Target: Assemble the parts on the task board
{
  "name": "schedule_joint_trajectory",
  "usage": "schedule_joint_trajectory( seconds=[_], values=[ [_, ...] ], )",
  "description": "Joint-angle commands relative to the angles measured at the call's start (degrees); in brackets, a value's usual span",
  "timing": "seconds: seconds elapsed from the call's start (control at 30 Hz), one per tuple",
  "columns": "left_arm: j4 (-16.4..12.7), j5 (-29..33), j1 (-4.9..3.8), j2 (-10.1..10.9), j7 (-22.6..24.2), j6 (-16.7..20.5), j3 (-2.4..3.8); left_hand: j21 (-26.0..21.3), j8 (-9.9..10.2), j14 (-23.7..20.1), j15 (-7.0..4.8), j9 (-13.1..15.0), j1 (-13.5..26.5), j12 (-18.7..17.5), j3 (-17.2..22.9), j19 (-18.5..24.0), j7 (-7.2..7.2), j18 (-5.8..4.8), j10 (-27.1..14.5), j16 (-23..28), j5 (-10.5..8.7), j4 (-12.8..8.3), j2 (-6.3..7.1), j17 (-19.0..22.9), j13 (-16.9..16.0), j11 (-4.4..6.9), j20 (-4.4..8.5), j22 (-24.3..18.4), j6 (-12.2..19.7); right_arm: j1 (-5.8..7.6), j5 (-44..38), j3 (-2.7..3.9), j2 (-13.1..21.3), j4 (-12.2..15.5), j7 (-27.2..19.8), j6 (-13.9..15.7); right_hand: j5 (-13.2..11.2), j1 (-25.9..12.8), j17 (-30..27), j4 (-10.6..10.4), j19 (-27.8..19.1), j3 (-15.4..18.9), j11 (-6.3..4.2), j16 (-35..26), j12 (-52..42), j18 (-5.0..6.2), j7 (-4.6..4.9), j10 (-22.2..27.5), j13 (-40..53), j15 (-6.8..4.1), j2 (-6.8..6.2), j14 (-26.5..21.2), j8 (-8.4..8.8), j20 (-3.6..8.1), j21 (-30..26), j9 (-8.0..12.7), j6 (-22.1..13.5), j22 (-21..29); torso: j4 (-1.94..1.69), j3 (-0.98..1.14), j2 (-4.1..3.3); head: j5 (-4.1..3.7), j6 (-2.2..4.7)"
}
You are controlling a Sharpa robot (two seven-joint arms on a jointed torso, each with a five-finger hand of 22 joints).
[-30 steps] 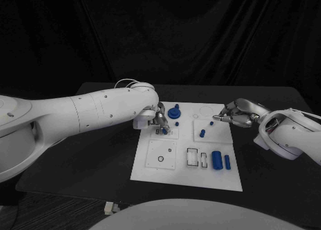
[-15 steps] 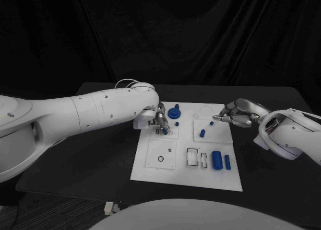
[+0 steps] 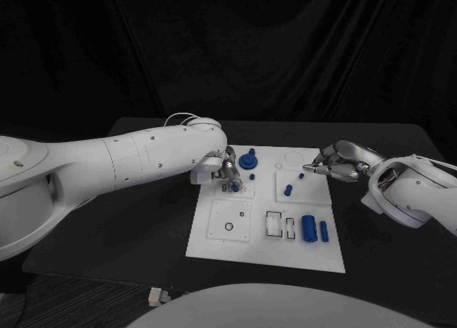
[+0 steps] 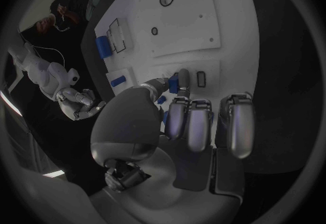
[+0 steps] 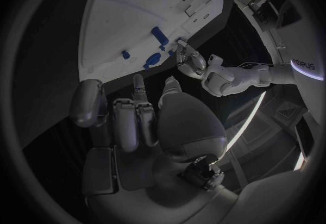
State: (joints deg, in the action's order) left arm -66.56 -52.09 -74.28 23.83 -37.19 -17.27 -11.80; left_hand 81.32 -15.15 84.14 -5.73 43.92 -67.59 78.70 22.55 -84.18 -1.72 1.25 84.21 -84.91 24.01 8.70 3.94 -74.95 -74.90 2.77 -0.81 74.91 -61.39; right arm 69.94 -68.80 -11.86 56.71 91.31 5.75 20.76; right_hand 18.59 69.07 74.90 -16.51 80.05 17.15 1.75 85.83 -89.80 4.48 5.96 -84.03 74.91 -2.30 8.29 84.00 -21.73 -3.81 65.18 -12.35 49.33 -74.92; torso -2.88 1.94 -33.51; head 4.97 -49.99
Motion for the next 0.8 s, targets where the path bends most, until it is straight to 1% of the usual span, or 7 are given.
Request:
schedule_joint_trajectory(
  seconds=[0.03,0.13,0.8],
  values=[
    [-0.03,0.21,0.88,-0.33,0.45,-1.43,-0.38,-0.29,0.14,4.13,0.16,-0.05,0.08,-0.21,2.26,-1.77,0.29,0.75,0.79,0.20,-0.19,-2.10,-0.41,-10.43,-4.83,0.06,-0.14,12.45,0.06,-0.14,-0.14,0.03,0.00,0.03,0.24,-0.04,0.29,0.49,6.04,-0.09,-0.32,0.33,-0.50,-0.20,0.34,0.94,-0.25,-5.34,14.27,-0.32,0.22,3.84,-0.33,0.14,-0.19,-0.06,0.01,-6.57,0.00,-0.02,-0.01,-0.01,-0.01],
    [-0.02,0.21,0.92,-0.41,0.43,-1.58,-0.38,-0.31,0.18,4.13,0.17,-0.07,0.13,-0.16,2.26,-1.76,0.27,0.75,0.81,0.20,-0.34,-2.09,-0.42,-10.44,-4.88,0.04,-0.15,12.44,0.11,-0.14,-0.14,0.03,-0.02,0.02,0.25,-0.07,0.29,0.49,6.04,-0.09,-0.32,0.33,-0.50,-0.20,0.34,0.94,-0.25,-5.34,14.27,-0.32,0.22,3.84,-0.33,0.14,-0.19,-0.06,0.01,-6.57,0.00,-0.02,-0.01,0.07,-0.01],
    [-0.08,0.21,1.10,-0.55,0.44,-2.37,-0.38,-0.36,0.18,4.11,0.18,-0.07,0.12,-0.19,2.28,-1.74,0.27,0.76,0.79,0.23,-0.41,-2.11,-0.45,-10.41,-4.85,0.04,-0.15,12.43,0.12,-0.15,-0.14,0.03,-0.05,0.04,0.38,-0.15,0.28,0.52,5.97,-0.10,-0.29,0.45,-0.50,-0.25,0.38,0.96,-0.26,-5.29,14.20,-0.33,0.32,3.84,-0.34,0.15,-0.33,-0.11,-0.02,-6.53,0.00,-0.02,-0.01,0.01,-0.01]
  ],
)
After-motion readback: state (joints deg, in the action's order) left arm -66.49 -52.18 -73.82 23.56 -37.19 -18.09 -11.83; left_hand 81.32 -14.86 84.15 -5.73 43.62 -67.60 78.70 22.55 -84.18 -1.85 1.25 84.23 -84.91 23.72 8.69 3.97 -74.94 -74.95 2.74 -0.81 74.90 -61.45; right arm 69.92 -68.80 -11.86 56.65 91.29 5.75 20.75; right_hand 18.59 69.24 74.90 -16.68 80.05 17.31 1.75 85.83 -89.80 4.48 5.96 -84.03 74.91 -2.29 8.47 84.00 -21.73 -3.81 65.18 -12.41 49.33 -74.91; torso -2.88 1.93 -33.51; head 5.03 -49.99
